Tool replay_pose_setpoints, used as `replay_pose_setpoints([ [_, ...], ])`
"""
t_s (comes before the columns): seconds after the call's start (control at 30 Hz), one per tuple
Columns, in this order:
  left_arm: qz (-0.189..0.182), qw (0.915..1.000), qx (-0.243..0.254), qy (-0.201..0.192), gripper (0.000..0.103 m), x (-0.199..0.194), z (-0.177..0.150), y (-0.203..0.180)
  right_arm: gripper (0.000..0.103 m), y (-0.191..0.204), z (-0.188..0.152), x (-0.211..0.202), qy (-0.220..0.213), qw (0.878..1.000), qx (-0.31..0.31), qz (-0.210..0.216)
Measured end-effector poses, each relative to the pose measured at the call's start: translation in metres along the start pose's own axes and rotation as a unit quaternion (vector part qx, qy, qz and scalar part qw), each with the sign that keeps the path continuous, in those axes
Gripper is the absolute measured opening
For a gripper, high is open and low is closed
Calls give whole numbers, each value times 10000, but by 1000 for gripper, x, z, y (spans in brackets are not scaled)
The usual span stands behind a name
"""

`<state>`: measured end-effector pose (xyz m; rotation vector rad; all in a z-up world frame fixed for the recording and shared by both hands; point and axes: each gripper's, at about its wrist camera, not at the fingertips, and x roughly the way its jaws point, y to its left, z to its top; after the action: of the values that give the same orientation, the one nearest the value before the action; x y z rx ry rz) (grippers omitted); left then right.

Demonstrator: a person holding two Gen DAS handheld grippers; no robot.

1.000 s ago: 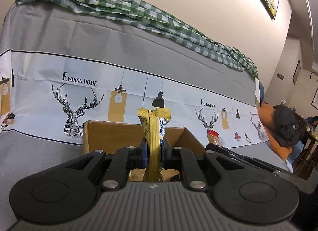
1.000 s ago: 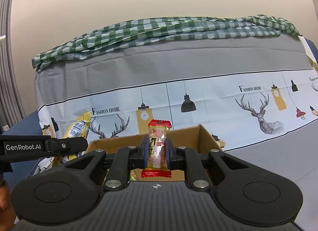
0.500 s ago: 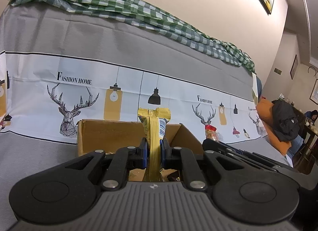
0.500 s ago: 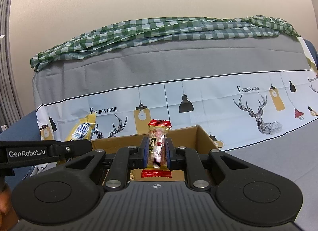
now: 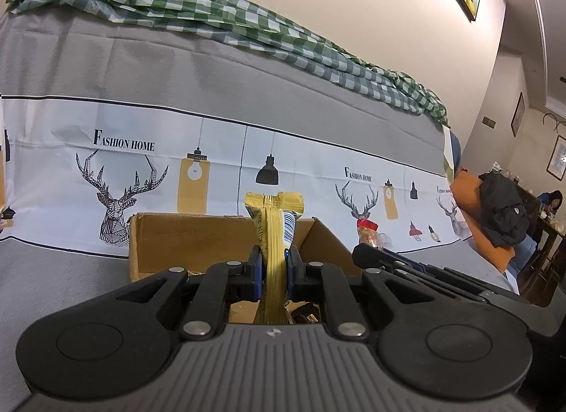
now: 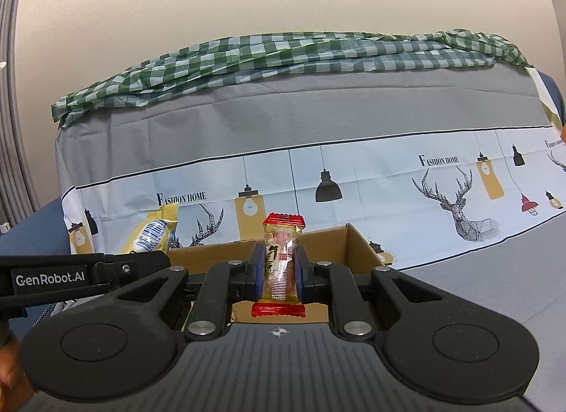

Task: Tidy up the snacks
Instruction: 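Hold the yellow bar and red bar above the open box, then open the left tool over the box while the right tool releases the red bar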

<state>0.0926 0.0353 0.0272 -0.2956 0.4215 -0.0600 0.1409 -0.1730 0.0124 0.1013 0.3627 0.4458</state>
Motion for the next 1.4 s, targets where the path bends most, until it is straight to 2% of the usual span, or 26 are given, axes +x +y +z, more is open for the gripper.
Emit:
replay_pose_setpoints([
  [0.83, -142, 9999, 45, 82, 14, 3, 0, -4, 17, 0, -1, -1, -65, 9999, 26, -95],
  [0.9, -224, 9995, -1, 201, 18, 5, 0, -3, 17, 1, -2, 0, -17, 10000, 30, -90],
  [0.93, -264, 9993, -32, 261, 27, 6, -1, -2, 18, 0, -2, 1, 15, 10000, 39, -79],
  [0.97, -277, 9992, -52, 271, 38, 6, -2, -1, 24, 0, -2, 1, 8, 9999, 55, -130],
  [1.0, -250, 9994, -46, 253, 40, 6, -2, -1, 33, 0, -1, 1, 8, 9998, 66, -199],
  [1.03, -212, 9995, -22, 246, 40, 5, -2, -1, 46, -1, -1, 2, 12, 9997, 99, -237],
  [1.1, -205, 9996, -35, 202, 40, 3, -1, 0, 47, -5, 0, 2, 17, 9995, 203, -249],
  [1.2, -159, 9998, -39, 75, 50, -4, 2, 0, 52, -8, 1, 3, 38, 9994, 269, -228],
  [1.3, -194, 9997, 74, -90, 62, -20, 5, -4, 66, -10, 5, 1, 59, 9991, 373, -201],
  [1.4, -54, 9993, 265, -243, 74, -43, 6, -10, 80, -11, 14, -10, 36, 9991, 417, -53],
])
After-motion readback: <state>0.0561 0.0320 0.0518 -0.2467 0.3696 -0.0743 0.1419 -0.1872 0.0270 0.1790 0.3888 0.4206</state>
